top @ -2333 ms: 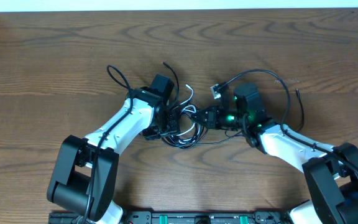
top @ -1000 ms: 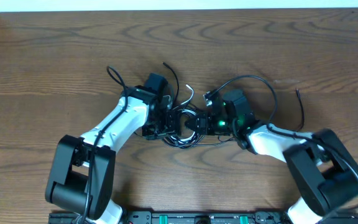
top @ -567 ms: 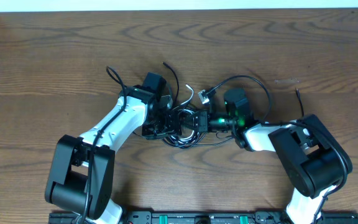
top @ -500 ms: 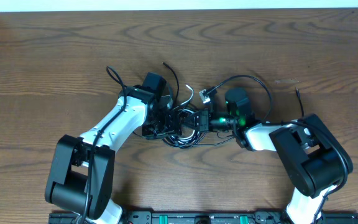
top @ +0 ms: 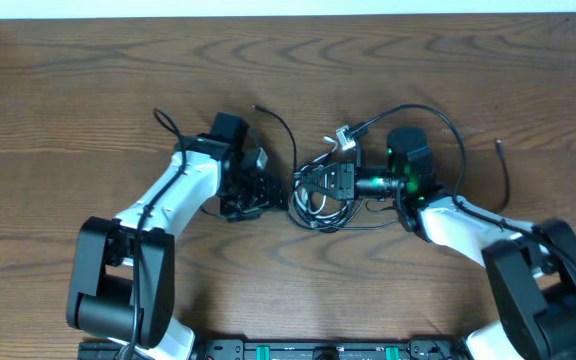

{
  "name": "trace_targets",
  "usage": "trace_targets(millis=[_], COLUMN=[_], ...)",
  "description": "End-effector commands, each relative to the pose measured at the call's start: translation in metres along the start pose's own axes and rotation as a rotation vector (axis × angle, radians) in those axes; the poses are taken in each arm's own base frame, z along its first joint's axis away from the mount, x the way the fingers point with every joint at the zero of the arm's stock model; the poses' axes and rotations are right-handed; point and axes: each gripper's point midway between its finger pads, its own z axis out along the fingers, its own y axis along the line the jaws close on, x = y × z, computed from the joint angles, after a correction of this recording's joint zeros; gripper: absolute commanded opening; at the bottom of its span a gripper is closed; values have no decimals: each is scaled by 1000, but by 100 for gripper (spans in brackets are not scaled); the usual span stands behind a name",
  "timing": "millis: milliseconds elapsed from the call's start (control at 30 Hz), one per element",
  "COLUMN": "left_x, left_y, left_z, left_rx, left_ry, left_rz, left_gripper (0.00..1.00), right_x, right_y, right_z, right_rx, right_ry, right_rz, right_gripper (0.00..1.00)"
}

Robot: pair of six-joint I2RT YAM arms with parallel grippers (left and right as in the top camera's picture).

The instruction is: Untangle cables

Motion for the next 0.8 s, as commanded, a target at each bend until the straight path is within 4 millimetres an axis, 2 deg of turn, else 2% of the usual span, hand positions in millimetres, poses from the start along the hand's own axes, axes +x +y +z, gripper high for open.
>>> trace_targets(millis=[0,133,300,367,533,767], left_x=[0,-2,-3,-4,-2,6], left_y=[1,-1,-1,-9,-41,-53], left_z=[-3,-2,-2,-3,-8,-1], left_rx=[36,39,41,81,267,272], left_ry=[6,-2,-6,-9,-13,-1], left_rz=[0,3,16,69,273,401], left_gripper=[67,67,67,67,68,68], right_x=[-5,-7,-5,-4,-4,-4], right_y=[23,32,34,35,35,35], right_z=[-8,-11,-12,-12,-14,-14], right_rx=[-37,-48,-55,-61,-67,-67], right_ry=[-9,-16,-7,2,9,8], right_rz=[-41,-32,-3,7,28,28], right_gripper=[1,1,1,1,1,1])
